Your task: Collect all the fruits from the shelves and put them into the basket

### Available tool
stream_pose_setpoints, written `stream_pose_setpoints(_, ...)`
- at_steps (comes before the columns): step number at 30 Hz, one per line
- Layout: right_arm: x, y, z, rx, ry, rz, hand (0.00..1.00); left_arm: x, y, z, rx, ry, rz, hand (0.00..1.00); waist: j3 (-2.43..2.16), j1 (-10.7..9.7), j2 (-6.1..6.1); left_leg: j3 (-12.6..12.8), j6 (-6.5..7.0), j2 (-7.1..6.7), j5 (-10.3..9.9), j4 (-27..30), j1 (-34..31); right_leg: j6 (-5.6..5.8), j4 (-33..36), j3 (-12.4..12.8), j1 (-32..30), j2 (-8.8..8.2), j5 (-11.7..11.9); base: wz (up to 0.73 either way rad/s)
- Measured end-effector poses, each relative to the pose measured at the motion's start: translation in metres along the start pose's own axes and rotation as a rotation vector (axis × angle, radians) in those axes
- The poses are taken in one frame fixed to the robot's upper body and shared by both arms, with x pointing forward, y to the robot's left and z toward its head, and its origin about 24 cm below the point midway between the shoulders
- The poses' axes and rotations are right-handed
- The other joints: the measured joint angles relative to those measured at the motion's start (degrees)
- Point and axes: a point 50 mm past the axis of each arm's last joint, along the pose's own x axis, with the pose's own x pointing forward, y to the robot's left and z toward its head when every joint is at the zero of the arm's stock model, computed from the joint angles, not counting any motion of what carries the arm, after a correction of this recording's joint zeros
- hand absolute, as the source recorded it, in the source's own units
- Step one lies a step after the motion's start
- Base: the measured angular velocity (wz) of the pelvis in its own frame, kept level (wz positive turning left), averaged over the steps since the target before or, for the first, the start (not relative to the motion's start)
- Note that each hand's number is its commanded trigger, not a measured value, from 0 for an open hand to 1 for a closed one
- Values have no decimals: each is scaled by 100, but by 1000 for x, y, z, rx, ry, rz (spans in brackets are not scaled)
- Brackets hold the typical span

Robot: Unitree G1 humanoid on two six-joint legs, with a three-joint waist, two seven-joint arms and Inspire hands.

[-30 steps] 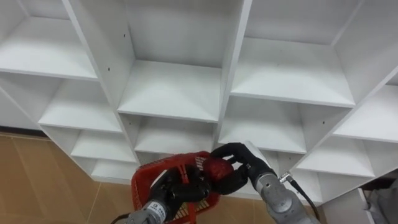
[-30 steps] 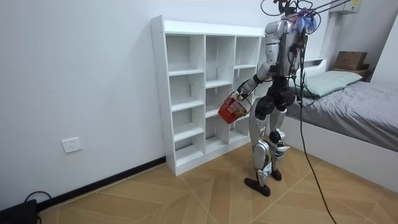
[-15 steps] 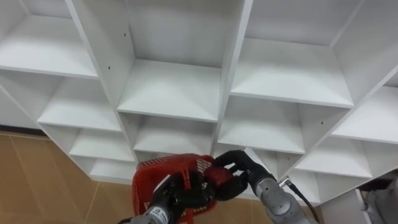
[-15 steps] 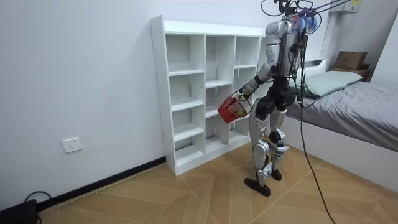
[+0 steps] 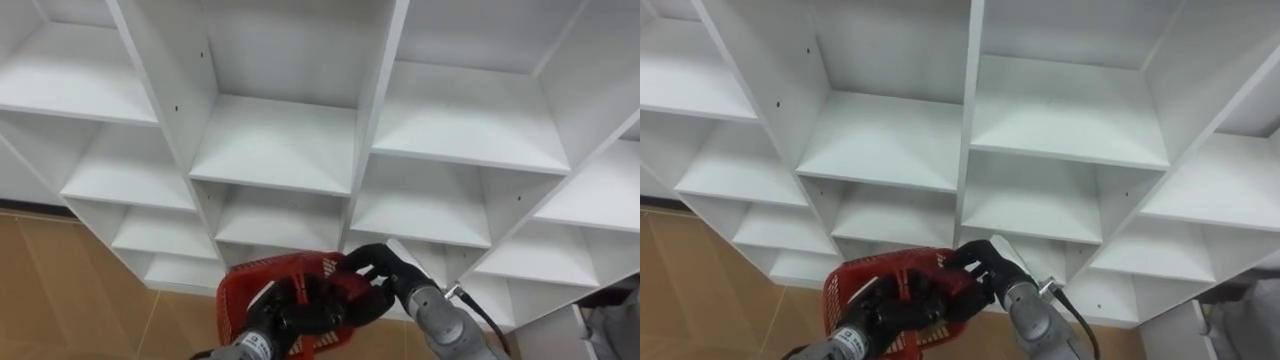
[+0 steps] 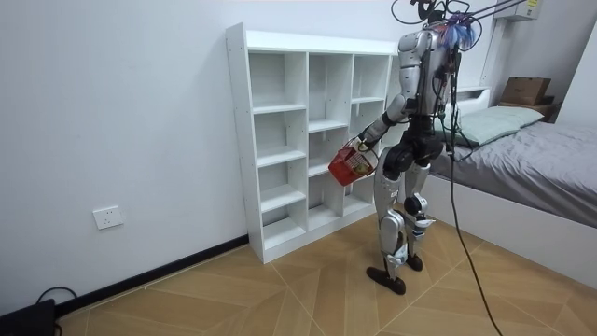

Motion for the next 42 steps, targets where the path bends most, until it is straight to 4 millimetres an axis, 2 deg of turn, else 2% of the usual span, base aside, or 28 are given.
stream_pose_setpoints(4, 0, 2, -1, 1, 7, 7, 100, 0, -2, 0, -2, 0, -4, 100, 10, -8, 14, 0, 0, 0, 0, -1, -3, 0, 2, 0, 0, -1, 0, 0)
stream_pose_setpoints(5, 0, 2, -1, -2, 7, 9, 94, 1, -2, 0, -2, 0, -5, 100, 12, -11, 17, -1, 0, 1, -1, -2, -5, 0, 2, 4, 1, -1, 0, 0)
stream_pose_setpoints(6, 0, 3, -1, -7, 6, 12, 63, 1, -2, 0, -3, 0, -5, 100, 14, -12, 20, -4, -1, 1, -1, -3, -10, 0, 2, 5, 1, -1, 0, 0)
stream_pose_setpoints(7, 0, 3, -1, -8, 6, 13, 52, 1, -2, 0, -3, 0, -5, 100, 15, -12, 23, -5, -1, 1, -1, -3, -12, 0, 2, 4, 0, -1, 0, 0)
stream_pose_setpoints(8, 0, 4, -1, -17, 5, 14, 16, 1, -3, -1, -2, 1, -7, 100, 20, -12, 30, -6, -1, 1, -1, -3, -18, 0, 2, 0, 0, -1, 0, 0)
stream_pose_setpoints(9, 0, 5, 0, -33, 3, 19, 0, 1, -3, -1, -2, 2, -10, 100, 22, -10, 33, -10, -1, 1, -1, -4, -33, 0, 1, -5, -2, -1, 0, 0)
stream_pose_setpoints(21, 0, 12, 3, -83, -8, 46, 0, 2, -10, -5, 2, 17, -30, 100, 12, -6, 51, -73, -2, -2, -2, -7, -65, 1, -3, -105, -10, -8, -5, 3)
stream_pose_setpoints(34, 0, 13, 3, -86, -10, 47, 0, 2, -10, -5, 1, 18, -28, 100, 0, -7, 58, -73, -2, -2, -1, 1, -56, 1, 3, -103, -4, -10, -5, 0)
stream_pose_setpoints(42, 1, 13, 3, -85, -10, 48, 0, 2, -10, -5, 1, 17, -27, 100, -21, -7, 20, -72, -2, -4, 0, 8, -47, 0, 3, -56, -3, -11, -7, 0)
